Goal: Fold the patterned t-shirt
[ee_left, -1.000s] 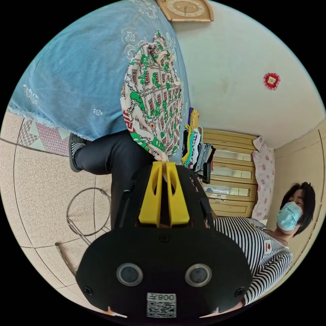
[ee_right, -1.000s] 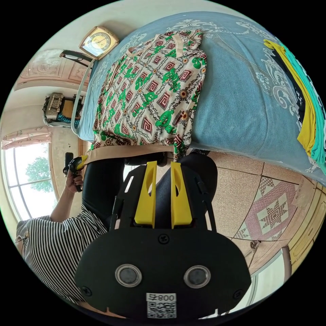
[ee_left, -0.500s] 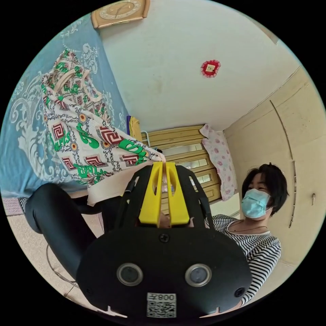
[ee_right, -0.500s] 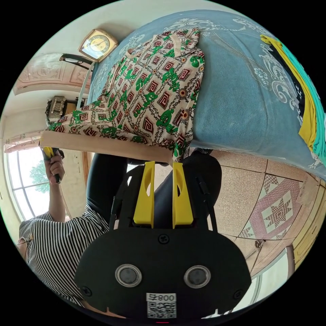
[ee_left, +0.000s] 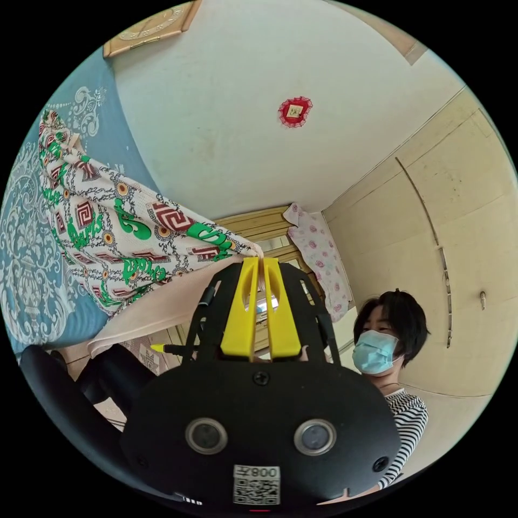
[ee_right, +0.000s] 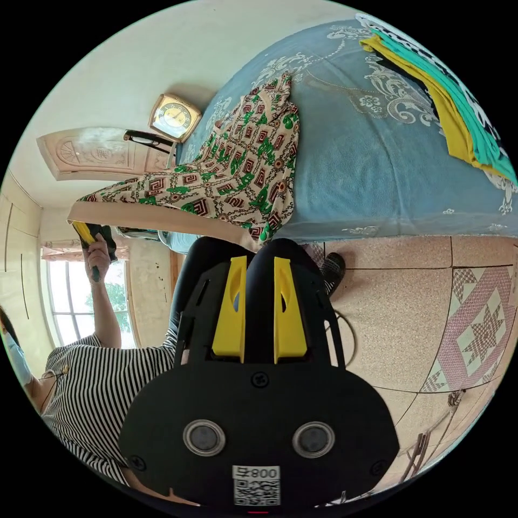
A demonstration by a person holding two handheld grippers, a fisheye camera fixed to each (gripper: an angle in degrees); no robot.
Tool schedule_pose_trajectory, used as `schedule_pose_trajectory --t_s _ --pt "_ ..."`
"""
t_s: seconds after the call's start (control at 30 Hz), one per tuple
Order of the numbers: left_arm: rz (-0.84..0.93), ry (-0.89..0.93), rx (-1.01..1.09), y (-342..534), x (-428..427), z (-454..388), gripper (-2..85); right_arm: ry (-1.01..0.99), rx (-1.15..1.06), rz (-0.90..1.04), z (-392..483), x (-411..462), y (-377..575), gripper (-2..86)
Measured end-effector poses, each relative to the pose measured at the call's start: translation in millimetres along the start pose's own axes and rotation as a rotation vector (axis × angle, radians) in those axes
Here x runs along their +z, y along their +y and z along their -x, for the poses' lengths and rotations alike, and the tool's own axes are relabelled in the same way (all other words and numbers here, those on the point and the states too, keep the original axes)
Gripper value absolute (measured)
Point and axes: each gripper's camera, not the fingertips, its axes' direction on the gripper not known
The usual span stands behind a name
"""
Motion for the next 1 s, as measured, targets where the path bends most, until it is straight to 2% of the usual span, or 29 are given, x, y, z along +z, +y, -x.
schedule_pose_trajectory --t_s 0.3,0.6,1.0 --pt "0.047 -0.048 0.0 1.5 40.6 -31.3 1.5 -0.315 0.108 -0.013 -78.6 64.2 16.2 9.8" --pt "0.036 -0.084 -0.032 13.6 50.7 -36.8 1.5 -0.359 0.105 0.029 -103.9 140.8 12.9 10.5" --pt "-0.01 -0.127 -0.067 25.4 35.1 -33.2 1.5 -0.387 0.068 -0.048 -122.7 162.4 -4.5 9.1"
